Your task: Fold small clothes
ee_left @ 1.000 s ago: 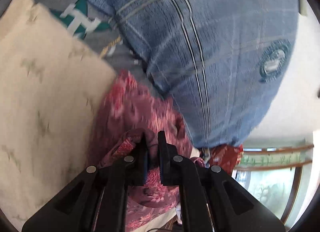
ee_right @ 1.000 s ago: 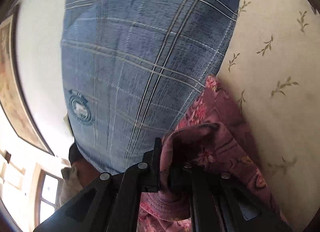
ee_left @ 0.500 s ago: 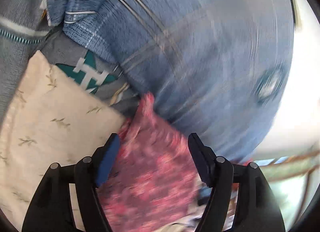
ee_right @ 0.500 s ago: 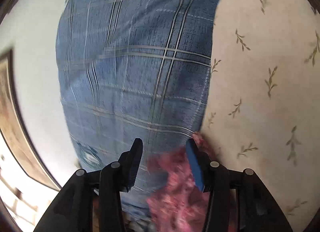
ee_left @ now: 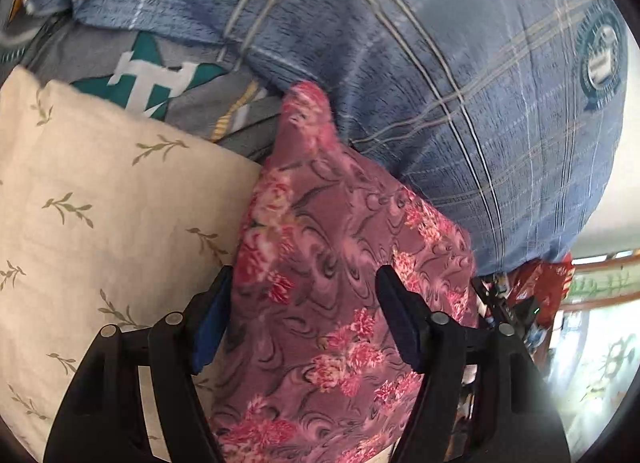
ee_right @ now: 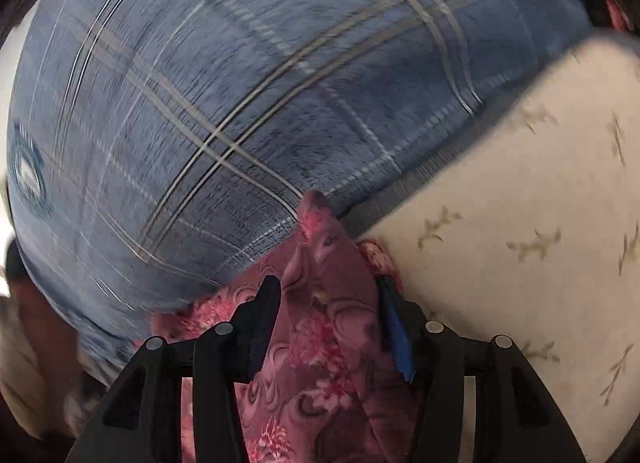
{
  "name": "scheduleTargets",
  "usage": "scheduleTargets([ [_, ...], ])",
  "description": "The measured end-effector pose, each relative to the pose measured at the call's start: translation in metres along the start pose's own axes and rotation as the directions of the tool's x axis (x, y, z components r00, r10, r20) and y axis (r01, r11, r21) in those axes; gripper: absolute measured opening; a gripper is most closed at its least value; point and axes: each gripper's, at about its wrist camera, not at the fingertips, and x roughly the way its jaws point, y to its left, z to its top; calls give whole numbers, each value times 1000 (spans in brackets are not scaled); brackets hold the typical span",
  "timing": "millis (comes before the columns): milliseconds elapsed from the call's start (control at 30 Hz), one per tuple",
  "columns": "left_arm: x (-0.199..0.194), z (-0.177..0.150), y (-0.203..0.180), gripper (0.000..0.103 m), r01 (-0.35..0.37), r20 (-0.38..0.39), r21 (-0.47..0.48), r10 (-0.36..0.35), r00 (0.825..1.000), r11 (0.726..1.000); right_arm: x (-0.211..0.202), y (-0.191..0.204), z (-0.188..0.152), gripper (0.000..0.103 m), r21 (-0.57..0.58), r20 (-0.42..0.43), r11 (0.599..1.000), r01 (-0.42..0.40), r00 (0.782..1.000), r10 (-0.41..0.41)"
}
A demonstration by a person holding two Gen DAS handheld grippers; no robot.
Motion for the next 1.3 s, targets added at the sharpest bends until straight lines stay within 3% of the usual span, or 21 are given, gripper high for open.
scheduleTargets([
  [33, -1, -1, -5, 63, -11, 16, 23, 11, 1000, 1000, 0, 10, 1, 4, -64, -12, 998, -2, 1000, 1],
  [67, -1, -3, -10, 55, -29, 38, 47, 27, 999, 998, -2, 16, 1, 6, -107, -21, 994, -20, 1000, 18],
  [133, 0, -5, -11, 40, -108, 94, 74, 101, 990, 991, -26, 25, 0, 6, -171, 76, 982, -79, 993, 94],
  [200, 12, -4, -2, 27, -180, 88, 59, 174, 981, 982, -37, 13, 4, 6, -111, 136, 988, -111, 983, 126],
  [267, 10, -5, -1, 25, -186, 106, 47, 180, 978, 981, -22, -11, 7, 7, -16, 85, 999, -43, 995, 44],
  [300, 9, -6, -2, 25, -187, 100, 41, 182, 978, 981, -6, -22, 3, 8, 13, -8, 999, 38, 999, -38],
  [333, 5, -9, -2, 25, -177, 93, 41, 173, 981, 983, -5, -25, -2, 7, 20, -20, 999, 42, 999, -42],
  [367, 0, -12, -4, 25, -168, 91, 52, 163, 982, 984, -13, -24, -5, 13, 20, 15, 1000, 20, 1000, -20],
  [500, -32, -45, -15, 27, -165, 135, 140, 146, 980, 976, -72, -13, -25, 14, -49, 161, 997, -62, 985, 69],
  [533, -35, -57, -22, 31, -152, 149, 168, 128, 981, 974, -88, -9, -35, 17, -85, 185, 992, -96, 977, 111],
  [600, -45, -81, -24, 50, -129, 173, 207, 94, 980, 970, -111, -9, -58, 31, -131, 195, 980, -147, 966, 171],
  [633, -46, -91, -23, 53, -115, 179, 218, 76, 981, 969, -114, -11, -69, 39, -141, 192, 979, -150, 965, 176],
  [700, -35, -110, -22, 53, -98, 169, 232, 60, 984, 968, -102, -11, -95, 41, -168, 148, 980, -103, 981, 129],
  [767, -10, -120, -19, 53, -132, 146, 224, 101, 984, 966, -73, -15, -119, 38, -204, 80, 978, 43, 996, -27],
  [833, -5, -132, -18, 53, -167, 199, 265, 116, 973, 950, -78, -12, -136, 38, -281, 199, 957, 69, 980, -12],
  [900, -8, -142, -21, 63, -178, 241, 326, 100, 965, 928, -76, -8, -135, 40, -258, 203, 960, 106, 978, -53],
  [1000, -4, -140, -26, 71, -203, 248, 359, 117, 962, 911, -78, -1, -137, 64, -245, 185, 965, 97, 981, -52],
  [1067, -3, -133, -29, 79, -185, 217, 347, 113, 969, 919, -68, 19, -134, 93, -312, 162, 944, 105, 985, -56],
  [1100, -6, -131, -26, 80, -173, 207, 334, 107, 972, 926, -67, 23, -137, 100, -357, 147, 926, 120, 987, -71],
  [1200, -7, -123, -22, 81, -130, 183, 291, 79, 980, 948, -52, 41, -142, 103, -447, 150, 857, 257, 966, -211],
  [1300, -10, -116, -14, 82, -64, 145, 243, 29, 989, 968, -51, 44, -139, 103, -452, 135, 847, 281, 960, -247],
])
